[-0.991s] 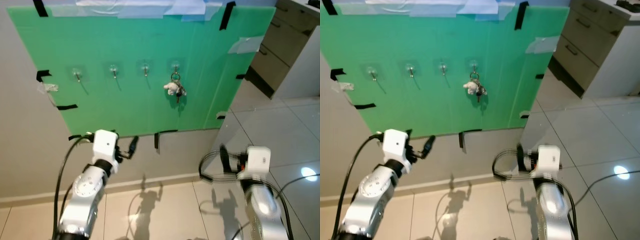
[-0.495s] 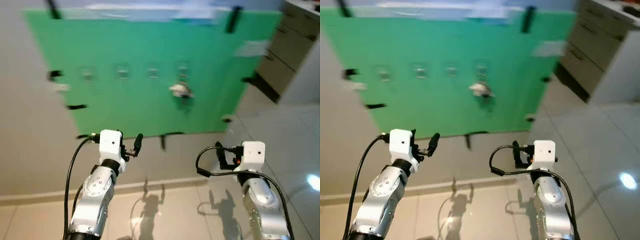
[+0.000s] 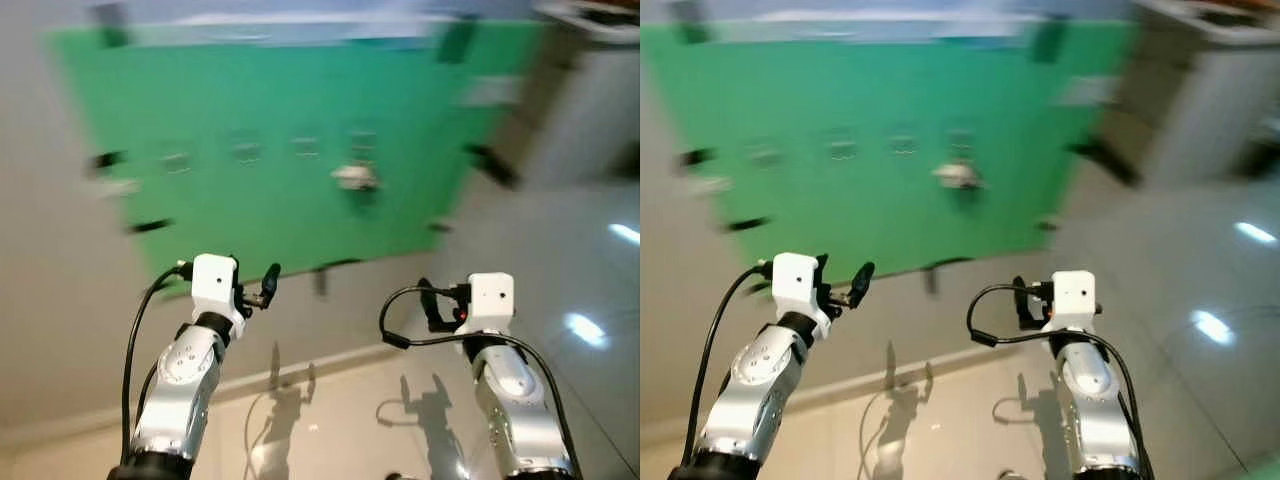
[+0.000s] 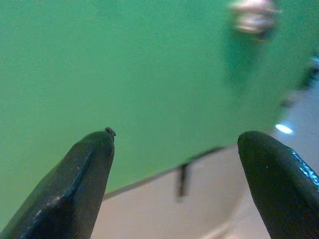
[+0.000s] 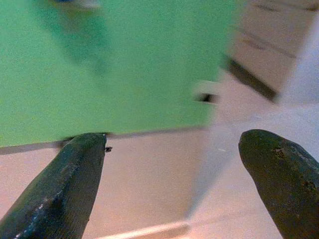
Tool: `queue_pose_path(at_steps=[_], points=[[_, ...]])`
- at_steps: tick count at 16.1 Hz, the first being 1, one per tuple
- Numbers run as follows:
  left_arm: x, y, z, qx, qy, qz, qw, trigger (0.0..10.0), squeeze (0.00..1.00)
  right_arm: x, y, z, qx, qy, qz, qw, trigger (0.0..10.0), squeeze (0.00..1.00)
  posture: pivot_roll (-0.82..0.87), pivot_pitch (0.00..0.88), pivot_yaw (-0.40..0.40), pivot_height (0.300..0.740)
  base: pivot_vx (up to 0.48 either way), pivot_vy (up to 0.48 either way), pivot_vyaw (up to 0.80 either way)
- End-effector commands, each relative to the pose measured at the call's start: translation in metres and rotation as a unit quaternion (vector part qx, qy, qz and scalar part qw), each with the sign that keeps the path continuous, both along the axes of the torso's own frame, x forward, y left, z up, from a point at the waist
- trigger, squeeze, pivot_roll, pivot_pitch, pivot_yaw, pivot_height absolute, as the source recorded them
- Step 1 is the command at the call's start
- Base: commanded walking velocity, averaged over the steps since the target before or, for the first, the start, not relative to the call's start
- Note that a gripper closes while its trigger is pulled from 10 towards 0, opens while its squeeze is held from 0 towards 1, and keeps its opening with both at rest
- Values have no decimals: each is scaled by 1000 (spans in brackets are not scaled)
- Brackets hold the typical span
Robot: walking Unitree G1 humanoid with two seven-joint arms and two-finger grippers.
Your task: Hang keys on a hook
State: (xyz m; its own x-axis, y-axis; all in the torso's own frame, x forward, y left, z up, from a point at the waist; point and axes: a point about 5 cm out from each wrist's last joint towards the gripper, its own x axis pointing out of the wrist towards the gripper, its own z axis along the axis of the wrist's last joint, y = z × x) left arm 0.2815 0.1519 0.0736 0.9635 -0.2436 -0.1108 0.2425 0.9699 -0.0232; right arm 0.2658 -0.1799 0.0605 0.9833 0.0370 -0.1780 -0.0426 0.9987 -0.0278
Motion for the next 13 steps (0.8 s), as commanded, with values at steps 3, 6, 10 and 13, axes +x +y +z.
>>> queue_pose_path(at_steps=[3, 6, 10, 13], points=[[7, 0, -1, -13, 3, -8, 1000, 10000, 0, 0, -6, -1, 11, 6, -19, 1000, 10000, 0, -57, 0, 24, 740, 0, 0, -738], [7, 2, -3, -19, 0, -16, 1000, 10000, 0, 0, -9, -2, 17, 11, -26, 999, 10000, 0, -46, 0, 17, 740, 0, 0, -744], [6, 3, -6, -31, 1, -31, 999, 10000, 0, 3, -6, -2, 20, 9, -22, 1000, 10000, 0, -42, 0, 14, 740, 0, 391, -744], [6, 0, -5, -28, -6, -44, 999, 10000, 0, 2, -5, -3, 22, 10, -21, 999, 10000, 0, -44, 0, 14, 740, 0, 434, -744]])
